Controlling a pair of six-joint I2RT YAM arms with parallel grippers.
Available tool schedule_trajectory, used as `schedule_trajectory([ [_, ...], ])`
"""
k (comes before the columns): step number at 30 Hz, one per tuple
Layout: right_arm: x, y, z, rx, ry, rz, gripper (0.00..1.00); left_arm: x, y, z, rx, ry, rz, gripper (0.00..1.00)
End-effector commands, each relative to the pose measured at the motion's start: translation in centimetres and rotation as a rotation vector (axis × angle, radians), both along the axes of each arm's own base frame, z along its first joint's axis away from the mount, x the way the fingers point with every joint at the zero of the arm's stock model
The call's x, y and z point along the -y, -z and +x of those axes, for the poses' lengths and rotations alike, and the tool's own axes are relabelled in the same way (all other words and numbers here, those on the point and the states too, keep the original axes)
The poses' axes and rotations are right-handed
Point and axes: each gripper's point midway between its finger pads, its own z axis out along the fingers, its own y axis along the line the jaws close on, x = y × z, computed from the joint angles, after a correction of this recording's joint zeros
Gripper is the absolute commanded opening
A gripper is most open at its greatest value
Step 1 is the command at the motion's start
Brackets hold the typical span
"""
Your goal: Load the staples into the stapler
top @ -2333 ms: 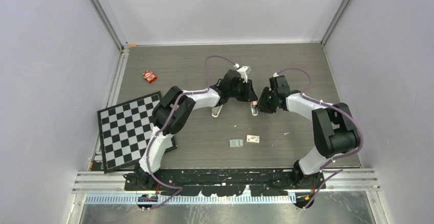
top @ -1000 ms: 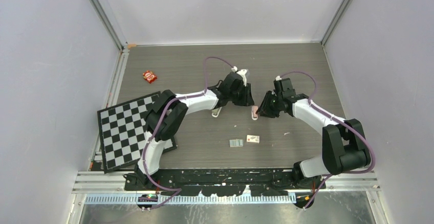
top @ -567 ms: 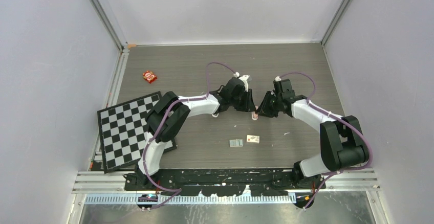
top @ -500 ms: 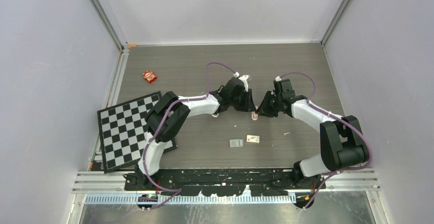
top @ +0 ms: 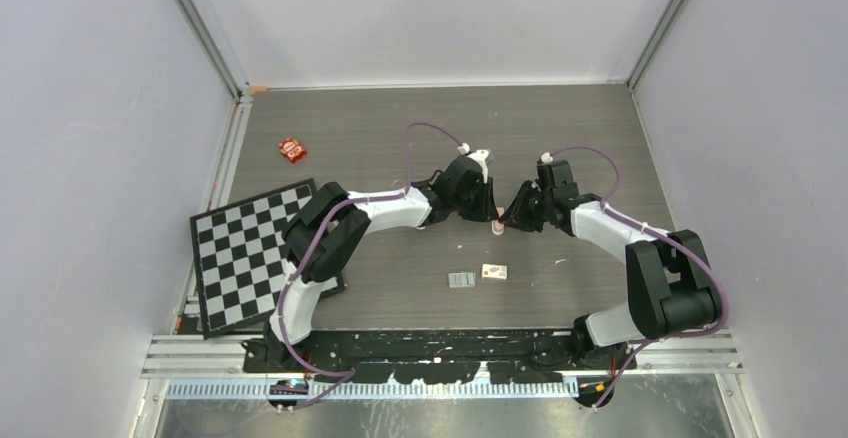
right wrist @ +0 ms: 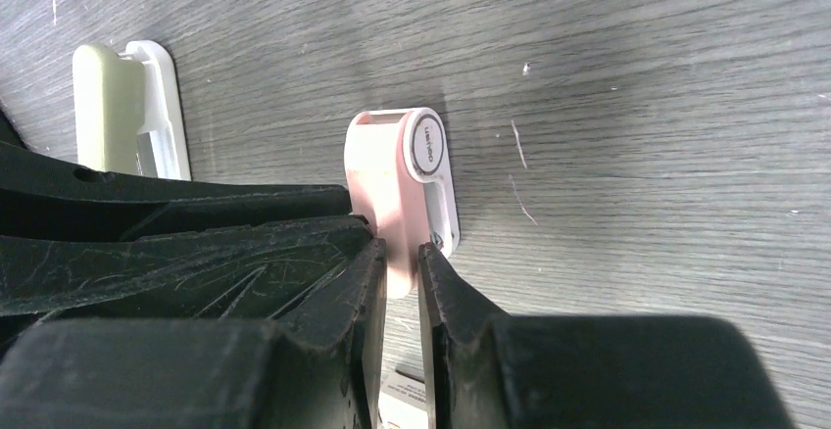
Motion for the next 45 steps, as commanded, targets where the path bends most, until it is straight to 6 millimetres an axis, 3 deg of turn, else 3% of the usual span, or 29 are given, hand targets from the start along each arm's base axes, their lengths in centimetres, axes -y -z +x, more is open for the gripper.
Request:
schedule_trajectory([
  [1,1.6,2.8,-2.9,-0.117,0.000,-0.096,0.22,-1.2,2.2,-2.5,-0.042,0.029,0.094,0.16],
  [6,1.1,-1.1,-1.0,-0.044,-0.028,-0.087,0.24,-1.0,-1.4,-1.3,0.023,0.035,0.102,0.18],
  [11,1.8,-7.4,0.1,0.069,-0.022,-0.122,0.40,-2.3,-7.2,-0.1,0.128,0.014,0.124,0.30],
  [15,2.6,-10.6,-0.6,0.111,-0.007,-0.147,0.62,-4.8,-10.4,-0.2,0.192,-0.024,0.150,0.44],
  [17,3.1,-12.2,-1.2,0.141,0.003,-0.155,0.79,-6.0,-12.4,-0.7,0.222,-0.042,0.141,0.50],
  [19,3.7,-13.8,-2.0,0.185,0.013,-0.166,0.98,-7.5,-14.9,-1.4,0.258,-0.063,0.114,0.65],
  [20,4.1,-14.7,-2.4,0.206,0.023,-0.175,0.99,-8.3,-16.0,-1.8,0.274,-0.070,0.101,0.77],
  [21,4.5,-15.7,-3.1,0.225,0.032,-0.183,1.00,-9.1,-16.6,-2.3,0.285,-0.081,0.095,0.96],
  [22,4.8,-16.4,-3.6,0.237,0.038,-0.187,1.00,-9.9,-17.6,-2.8,0.300,-0.089,0.079,0.99],
  [27,5.1,-19.9,-6.2,0.333,0.017,-0.158,1.00,-14.1,-21.3,-5.7,0.358,-0.124,0.010,1.00],
  [32,4.8,-21.9,-9.0,0.446,-0.015,-0.090,1.00,-18.9,-23.2,-8.8,0.397,-0.162,-0.018,1.00],
  [38,3.4,-21.5,-11.3,0.487,-0.087,0.001,1.00,-24.1,-24.0,-12.4,0.436,-0.208,-0.087,1.00],
  [45,3.1,-20.7,-11.7,0.517,-0.091,0.031,1.00,-27.6,-23.2,-15.4,0.451,-0.234,-0.174,1.00],
])
